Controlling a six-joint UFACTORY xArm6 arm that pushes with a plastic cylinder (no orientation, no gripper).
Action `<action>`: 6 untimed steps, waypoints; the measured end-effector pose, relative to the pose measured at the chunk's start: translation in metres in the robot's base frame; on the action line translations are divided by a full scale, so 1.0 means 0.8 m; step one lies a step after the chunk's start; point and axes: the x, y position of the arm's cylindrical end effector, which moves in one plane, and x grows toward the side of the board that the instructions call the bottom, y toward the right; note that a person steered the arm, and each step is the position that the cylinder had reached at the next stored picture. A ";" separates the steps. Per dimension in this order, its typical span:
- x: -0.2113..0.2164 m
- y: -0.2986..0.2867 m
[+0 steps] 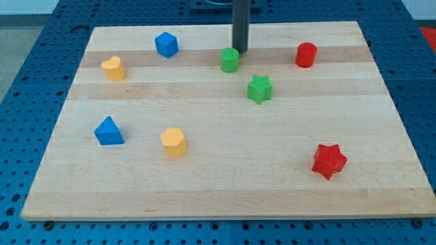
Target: Slide green circle a bit down
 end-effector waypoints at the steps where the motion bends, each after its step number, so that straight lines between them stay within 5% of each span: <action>1: 0.006 -0.007; 6: 0.035 -0.028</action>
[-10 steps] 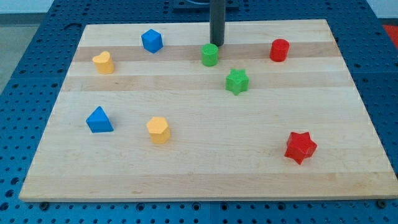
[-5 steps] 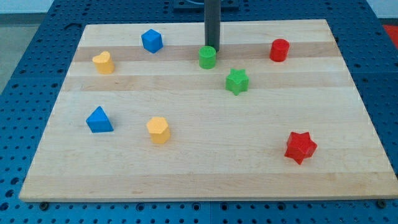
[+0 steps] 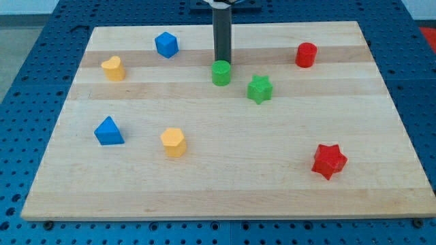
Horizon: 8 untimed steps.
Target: Slide green circle a bit down
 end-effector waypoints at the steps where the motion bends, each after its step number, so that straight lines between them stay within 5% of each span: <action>1: -0.002 -0.001; 8: -0.010 0.034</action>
